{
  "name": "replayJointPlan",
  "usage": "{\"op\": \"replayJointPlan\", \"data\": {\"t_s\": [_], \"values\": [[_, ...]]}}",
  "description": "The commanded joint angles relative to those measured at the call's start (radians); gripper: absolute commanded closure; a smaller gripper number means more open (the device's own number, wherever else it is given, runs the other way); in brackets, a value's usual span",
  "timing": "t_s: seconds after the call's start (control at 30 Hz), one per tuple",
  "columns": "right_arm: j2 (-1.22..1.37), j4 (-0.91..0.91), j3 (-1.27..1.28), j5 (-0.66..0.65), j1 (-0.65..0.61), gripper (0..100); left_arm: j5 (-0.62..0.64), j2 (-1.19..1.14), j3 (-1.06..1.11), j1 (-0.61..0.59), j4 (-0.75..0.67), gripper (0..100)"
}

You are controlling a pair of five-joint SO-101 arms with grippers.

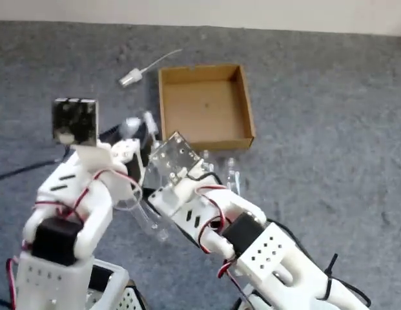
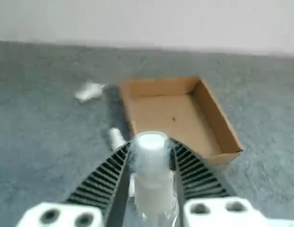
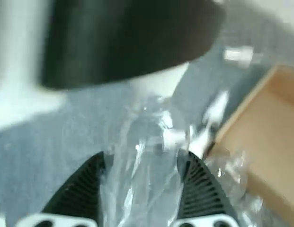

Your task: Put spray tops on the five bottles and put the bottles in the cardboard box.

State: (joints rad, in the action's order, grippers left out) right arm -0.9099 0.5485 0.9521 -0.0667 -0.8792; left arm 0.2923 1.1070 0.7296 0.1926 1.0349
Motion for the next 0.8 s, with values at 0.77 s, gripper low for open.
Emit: {"op": "replayJointPlan", "data": {"t_s": [0.77], "values": [[-0.035, -0.145, 0.013, 0.006, 0.024, 99.5, -0.121, 0.271, 0.197, 0.012, -0.021, 86]]}}
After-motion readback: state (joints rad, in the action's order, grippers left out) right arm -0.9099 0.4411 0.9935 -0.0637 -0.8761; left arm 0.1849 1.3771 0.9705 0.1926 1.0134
